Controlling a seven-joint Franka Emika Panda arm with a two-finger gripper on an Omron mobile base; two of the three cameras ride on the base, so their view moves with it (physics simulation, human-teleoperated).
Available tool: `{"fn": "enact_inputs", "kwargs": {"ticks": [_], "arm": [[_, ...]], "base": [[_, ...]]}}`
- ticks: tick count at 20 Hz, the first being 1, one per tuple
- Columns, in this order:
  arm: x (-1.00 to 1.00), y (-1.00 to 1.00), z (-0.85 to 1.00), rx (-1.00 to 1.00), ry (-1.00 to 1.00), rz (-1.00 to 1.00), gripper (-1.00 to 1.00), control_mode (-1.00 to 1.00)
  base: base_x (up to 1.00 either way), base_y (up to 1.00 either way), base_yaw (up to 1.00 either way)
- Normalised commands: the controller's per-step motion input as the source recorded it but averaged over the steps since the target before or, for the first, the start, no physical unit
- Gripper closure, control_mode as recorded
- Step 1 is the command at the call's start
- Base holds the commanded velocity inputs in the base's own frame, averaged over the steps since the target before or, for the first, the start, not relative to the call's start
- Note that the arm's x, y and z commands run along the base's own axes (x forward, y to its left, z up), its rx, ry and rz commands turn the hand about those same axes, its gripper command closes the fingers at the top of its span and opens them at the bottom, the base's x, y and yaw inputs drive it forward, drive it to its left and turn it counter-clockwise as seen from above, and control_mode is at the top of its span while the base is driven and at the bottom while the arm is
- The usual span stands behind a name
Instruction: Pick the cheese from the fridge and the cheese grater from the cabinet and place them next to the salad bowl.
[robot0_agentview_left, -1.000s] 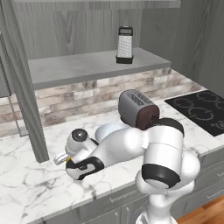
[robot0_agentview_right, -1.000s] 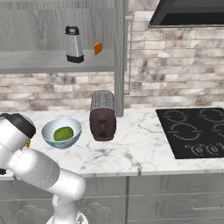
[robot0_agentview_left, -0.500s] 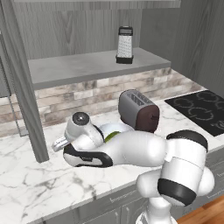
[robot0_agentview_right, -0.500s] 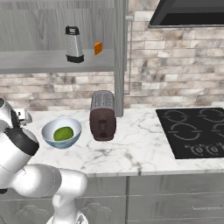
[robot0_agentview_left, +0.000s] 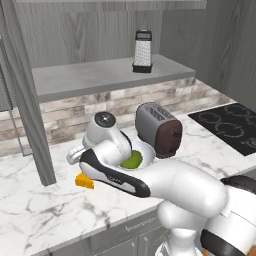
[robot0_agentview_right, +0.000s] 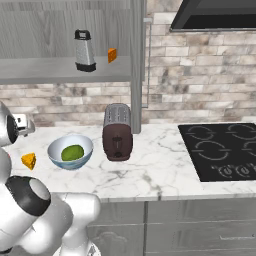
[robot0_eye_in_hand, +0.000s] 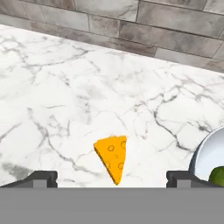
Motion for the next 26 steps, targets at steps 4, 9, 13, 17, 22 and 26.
{"fn": "enact_inputs", "kwargs": {"ticks": [4,9,13,17,22,26], "arm": [[-0.67,-0.61,0.34,0.0,0.0,0.0,-1.0,-1.0],[-0.33,-0.74,0.6,0.01,0.0,0.02,-1.0,-1.0],[-0.13,-0.74,0.81,0.12,-0.06,0.07,-1.0,-1.0],[-0.2,-0.4,0.62,0.08,-0.12,0.14,-1.0,-1.0],[-0.05,-0.31,0.48,0.02,-0.09,0.09,-1.0,-1.0],[0.0,-0.39,0.36,0.0,-0.02,-0.01,-1.0,-1.0]], "base": [[0.0,0.0,0.0],[0.0,0.0,0.0],[0.0,0.0,0.0],[0.0,0.0,0.0],[0.0,0.0,0.0],[0.0,0.0,0.0]]}}
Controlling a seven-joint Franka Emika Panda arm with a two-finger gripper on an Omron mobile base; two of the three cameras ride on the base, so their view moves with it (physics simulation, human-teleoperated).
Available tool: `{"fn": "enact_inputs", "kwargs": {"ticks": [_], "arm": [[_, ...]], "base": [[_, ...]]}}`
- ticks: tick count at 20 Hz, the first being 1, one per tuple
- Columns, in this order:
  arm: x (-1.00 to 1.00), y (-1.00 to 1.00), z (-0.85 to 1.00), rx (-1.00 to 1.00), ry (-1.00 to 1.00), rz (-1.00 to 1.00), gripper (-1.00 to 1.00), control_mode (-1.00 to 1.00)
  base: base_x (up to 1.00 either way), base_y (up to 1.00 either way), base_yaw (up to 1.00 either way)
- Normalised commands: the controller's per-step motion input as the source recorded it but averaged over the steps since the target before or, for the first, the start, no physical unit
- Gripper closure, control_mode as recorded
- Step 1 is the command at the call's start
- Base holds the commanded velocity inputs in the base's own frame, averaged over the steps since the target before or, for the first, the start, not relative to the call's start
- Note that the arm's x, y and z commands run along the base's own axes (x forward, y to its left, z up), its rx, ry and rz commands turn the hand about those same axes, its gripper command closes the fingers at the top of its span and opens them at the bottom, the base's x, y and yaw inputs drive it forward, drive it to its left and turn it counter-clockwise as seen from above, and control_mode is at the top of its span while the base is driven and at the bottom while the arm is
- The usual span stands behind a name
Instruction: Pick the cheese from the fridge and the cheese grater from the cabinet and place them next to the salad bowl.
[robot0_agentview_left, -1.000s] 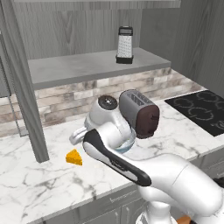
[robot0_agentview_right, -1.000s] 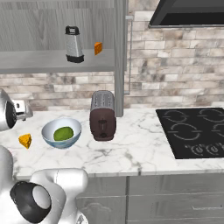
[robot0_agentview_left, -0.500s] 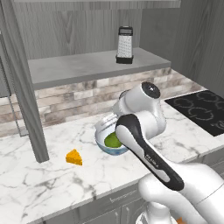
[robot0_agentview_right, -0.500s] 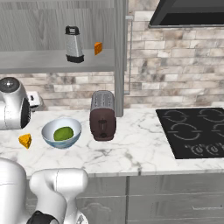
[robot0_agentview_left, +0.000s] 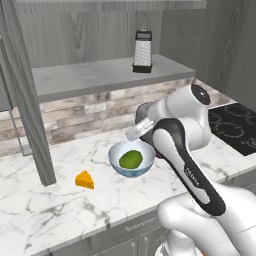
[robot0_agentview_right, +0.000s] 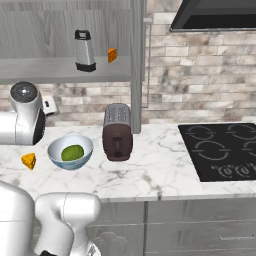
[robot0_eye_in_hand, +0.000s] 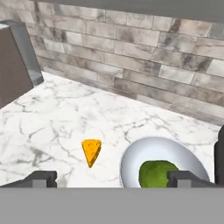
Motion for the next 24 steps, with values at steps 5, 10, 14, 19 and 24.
{"fn": "enact_inputs", "kwargs": {"ticks": [5,10,14,19,24], "arm": [[0.0,-0.38,0.52,0.0,0.0,-0.07,-1.0,-1.0],[0.02,-0.16,0.37,-0.03,-0.02,-0.18,-1.0,-1.0],[0.0,-0.31,0.48,-0.02,-0.09,-0.17,-1.0,-1.0],[0.0,-0.36,0.61,0.01,-0.15,-0.05,-1.0,-1.0],[0.07,-0.23,0.47,0.02,-0.16,0.0,-1.0,-1.0]], "base": [[0.0,0.0,0.0],[0.0,0.0,0.0],[0.0,0.0,0.0],[0.0,0.0,0.0],[0.0,0.0,0.0]]}}
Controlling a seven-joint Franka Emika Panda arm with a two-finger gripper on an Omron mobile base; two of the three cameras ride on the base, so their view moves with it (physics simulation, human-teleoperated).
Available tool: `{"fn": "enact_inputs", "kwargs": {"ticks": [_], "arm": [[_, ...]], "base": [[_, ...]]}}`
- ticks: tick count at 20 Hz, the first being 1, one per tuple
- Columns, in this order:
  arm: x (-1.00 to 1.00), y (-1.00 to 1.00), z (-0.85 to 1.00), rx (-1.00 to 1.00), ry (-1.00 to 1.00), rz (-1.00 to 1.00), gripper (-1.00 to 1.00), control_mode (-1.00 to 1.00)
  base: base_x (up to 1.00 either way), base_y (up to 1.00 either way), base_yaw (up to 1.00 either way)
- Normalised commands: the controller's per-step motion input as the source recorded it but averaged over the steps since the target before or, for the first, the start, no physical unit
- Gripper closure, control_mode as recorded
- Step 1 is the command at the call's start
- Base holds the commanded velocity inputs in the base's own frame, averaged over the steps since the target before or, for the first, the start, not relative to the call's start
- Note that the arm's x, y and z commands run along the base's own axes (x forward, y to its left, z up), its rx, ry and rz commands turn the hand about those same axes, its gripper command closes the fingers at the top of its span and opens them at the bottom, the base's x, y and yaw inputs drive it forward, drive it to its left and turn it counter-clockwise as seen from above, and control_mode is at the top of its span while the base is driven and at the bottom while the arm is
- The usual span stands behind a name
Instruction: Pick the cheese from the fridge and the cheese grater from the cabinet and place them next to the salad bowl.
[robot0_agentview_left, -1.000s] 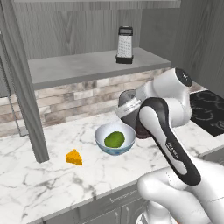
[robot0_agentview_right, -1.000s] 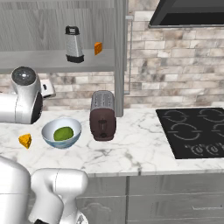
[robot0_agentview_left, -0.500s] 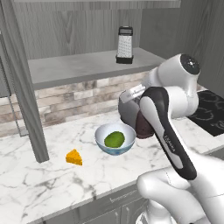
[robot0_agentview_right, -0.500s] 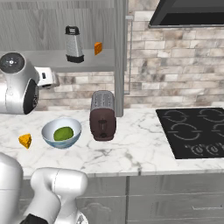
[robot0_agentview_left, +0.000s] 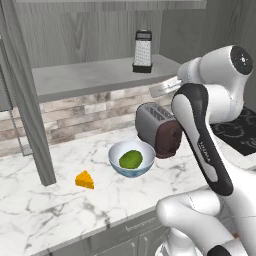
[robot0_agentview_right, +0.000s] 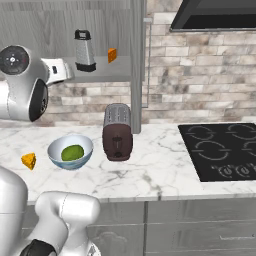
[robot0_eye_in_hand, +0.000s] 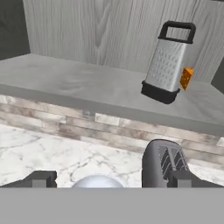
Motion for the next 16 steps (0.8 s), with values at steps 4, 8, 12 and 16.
{"fn": "enact_inputs", "kwargs": {"ticks": [4,8,12,16], "arm": [[0.36,-0.1,0.34,0.02,-0.07,0.0,-1.0,-1.0],[0.51,-0.14,0.12,0.0,0.0,-0.03,-1.0,-1.0],[0.4,-0.26,0.16,0.0,0.0,-0.11,-1.0,-1.0],[0.37,-0.12,0.29,0.0,0.0,-0.11,-1.0,-1.0]], "base": [[0.0,0.0,0.0],[0.0,0.0,0.0],[0.0,0.0,0.0],[0.0,0.0,0.0]]}}
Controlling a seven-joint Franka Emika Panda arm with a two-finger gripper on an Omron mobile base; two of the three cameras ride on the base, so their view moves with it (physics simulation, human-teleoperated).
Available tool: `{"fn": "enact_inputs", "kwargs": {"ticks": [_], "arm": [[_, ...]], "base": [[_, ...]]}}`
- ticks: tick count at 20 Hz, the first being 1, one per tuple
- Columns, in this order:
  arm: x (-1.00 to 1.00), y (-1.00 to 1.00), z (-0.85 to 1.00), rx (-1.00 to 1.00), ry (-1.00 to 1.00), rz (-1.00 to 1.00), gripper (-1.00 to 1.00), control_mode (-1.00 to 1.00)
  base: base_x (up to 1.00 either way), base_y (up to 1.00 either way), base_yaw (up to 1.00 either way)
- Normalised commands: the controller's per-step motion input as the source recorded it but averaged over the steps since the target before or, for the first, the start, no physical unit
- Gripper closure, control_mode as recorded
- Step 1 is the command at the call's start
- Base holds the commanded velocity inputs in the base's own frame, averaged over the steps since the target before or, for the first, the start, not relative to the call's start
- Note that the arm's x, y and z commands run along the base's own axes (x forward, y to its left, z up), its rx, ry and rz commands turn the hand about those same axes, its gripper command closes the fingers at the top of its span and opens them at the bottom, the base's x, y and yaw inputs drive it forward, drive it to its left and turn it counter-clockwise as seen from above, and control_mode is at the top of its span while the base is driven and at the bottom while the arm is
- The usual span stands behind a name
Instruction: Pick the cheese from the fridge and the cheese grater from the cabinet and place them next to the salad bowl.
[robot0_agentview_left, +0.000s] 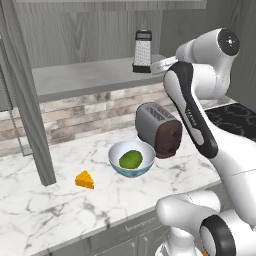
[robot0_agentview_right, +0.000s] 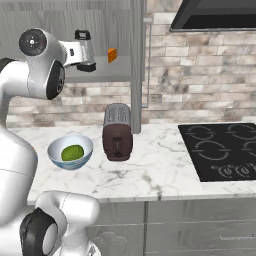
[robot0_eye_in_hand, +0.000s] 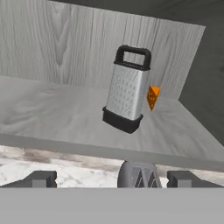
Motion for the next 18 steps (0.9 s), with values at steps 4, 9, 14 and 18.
{"fn": "enact_inputs", "kwargs": {"ticks": [4,9,14,18], "arm": [[0.21,-0.02,0.33,0.05,0.0,-0.01,-1.0,-1.0],[0.25,-0.01,0.03,0.08,0.0,0.0,-1.0,-1.0],[0.3,0.0,0.0,0.03,0.01,0.0,-1.0,-1.0],[0.31,0.0,0.0,0.0,0.0,0.01,-1.0,-1.0]], "base": [[0.0,0.0,0.0],[0.0,0.0,0.0],[0.0,0.0,0.0],[0.0,0.0,0.0]]}}
